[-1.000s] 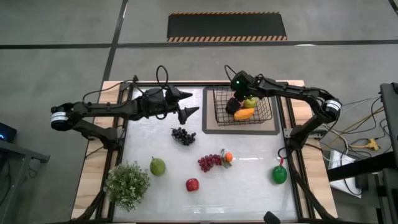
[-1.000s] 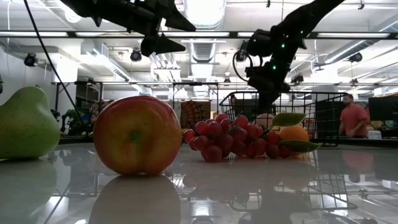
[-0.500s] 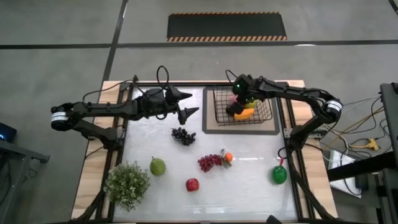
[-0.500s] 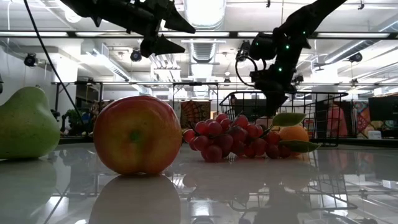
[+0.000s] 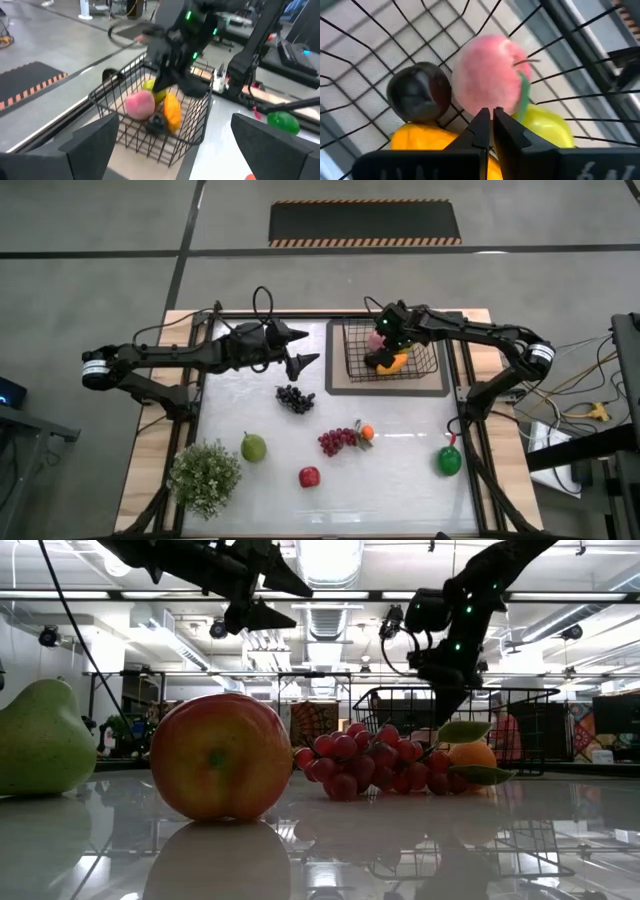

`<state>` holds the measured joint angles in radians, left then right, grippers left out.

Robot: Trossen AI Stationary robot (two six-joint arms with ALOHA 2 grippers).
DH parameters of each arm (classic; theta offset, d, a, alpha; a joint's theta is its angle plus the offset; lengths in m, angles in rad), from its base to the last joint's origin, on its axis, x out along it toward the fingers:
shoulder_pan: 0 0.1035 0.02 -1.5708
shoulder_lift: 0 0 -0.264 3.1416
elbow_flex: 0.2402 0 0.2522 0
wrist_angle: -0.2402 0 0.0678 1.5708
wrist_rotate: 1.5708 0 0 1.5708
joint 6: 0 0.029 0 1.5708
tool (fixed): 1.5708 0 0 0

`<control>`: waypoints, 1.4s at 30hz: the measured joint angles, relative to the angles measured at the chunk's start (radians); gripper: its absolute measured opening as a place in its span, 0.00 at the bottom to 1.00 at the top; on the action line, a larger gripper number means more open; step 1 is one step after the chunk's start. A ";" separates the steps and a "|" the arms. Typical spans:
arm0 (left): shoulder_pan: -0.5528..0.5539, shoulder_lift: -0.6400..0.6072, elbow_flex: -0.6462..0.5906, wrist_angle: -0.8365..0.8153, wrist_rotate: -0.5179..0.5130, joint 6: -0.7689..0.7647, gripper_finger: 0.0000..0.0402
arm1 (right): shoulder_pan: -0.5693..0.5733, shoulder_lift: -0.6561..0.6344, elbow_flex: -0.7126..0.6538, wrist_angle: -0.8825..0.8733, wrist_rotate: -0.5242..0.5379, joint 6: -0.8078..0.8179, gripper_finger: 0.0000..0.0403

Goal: Build produce basket
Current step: Put the violet grapes into the black basket

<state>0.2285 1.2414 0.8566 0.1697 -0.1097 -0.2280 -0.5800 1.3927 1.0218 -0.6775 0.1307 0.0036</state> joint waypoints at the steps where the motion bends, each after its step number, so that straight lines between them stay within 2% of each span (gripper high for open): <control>1: -0.001 0.000 0.000 -0.016 0.000 -0.001 0.92 | 0.000 -0.019 0.002 -0.006 0.000 0.001 0.03; 10: -0.054 0.000 0.000 -0.202 0.006 0.005 0.92 | 0.053 -0.228 -0.002 -0.006 0.000 0.032 0.03; 21: -0.212 0.000 0.000 -0.460 0.032 0.114 0.88 | 0.226 -0.424 -0.018 0.010 0.000 0.054 0.03; 29: -0.329 0.000 0.000 -0.518 0.040 0.104 0.83 | 0.341 -0.462 -0.019 0.010 0.000 0.049 0.03; 34: -0.347 0.001 0.000 -0.563 0.024 0.104 0.80 | 0.390 -0.461 -0.022 0.010 0.001 0.046 0.03; 42: -0.347 0.152 0.000 -0.572 0.021 0.152 0.72 | 0.421 -0.456 -0.053 0.011 0.001 0.048 0.03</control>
<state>-0.1185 1.3938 0.8566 -0.4023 -0.0887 -0.0762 -0.1589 0.9363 0.9693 -0.6670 0.1314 0.0517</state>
